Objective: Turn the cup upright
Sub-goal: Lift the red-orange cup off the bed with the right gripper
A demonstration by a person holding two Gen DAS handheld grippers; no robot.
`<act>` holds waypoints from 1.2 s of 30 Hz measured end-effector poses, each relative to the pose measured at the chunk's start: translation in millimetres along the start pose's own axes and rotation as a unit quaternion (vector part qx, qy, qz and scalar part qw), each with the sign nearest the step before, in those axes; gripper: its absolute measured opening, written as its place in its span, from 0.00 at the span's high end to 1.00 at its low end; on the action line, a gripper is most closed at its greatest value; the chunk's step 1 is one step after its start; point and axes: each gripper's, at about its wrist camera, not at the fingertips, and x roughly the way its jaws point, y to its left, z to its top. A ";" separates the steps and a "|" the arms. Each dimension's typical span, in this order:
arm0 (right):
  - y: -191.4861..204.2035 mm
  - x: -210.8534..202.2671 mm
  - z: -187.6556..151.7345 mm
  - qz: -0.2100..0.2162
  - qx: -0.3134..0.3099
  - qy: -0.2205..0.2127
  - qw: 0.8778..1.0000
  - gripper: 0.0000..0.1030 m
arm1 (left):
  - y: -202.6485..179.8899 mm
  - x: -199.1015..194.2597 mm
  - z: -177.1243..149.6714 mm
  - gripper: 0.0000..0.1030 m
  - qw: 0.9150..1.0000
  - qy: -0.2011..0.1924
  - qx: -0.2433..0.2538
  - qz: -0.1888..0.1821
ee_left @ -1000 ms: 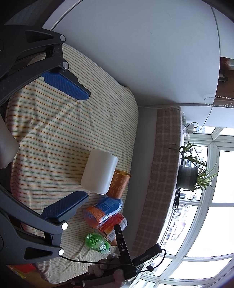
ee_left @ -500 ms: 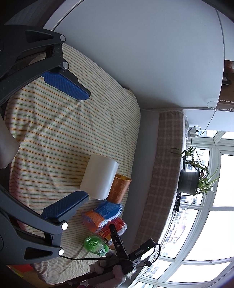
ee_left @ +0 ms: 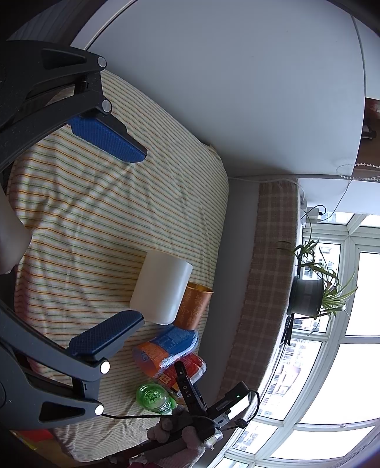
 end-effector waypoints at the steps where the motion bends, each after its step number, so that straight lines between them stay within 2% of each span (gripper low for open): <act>1: 1.0 -0.3 -0.4 -0.001 -0.001 -0.002 1.000 0.21 | 0.0 -0.1 0.0 0.00 1.000 -0.001 0.000 0.000; 15: -5.4 -32.8 -8.8 0.005 0.024 -0.056 0.998 0.22 | 0.0 -5.0 -1.5 0.00 1.000 -0.004 0.001 0.003; 22: -2.7 -64.7 -9.3 0.013 0.025 -0.100 0.995 0.22 | -0.4 -14.2 -1.4 0.00 1.000 -0.012 0.005 0.004; 29: 19.9 -116.2 -23.3 0.039 -0.019 -0.151 0.988 0.22 | -1.4 -18.4 -1.0 0.00 1.000 -0.016 0.005 0.004; 36: 62.3 -135.3 -64.0 0.055 -0.106 -0.154 0.981 0.22 | -12.5 -19.2 -0.8 0.00 1.000 -0.016 0.014 -0.013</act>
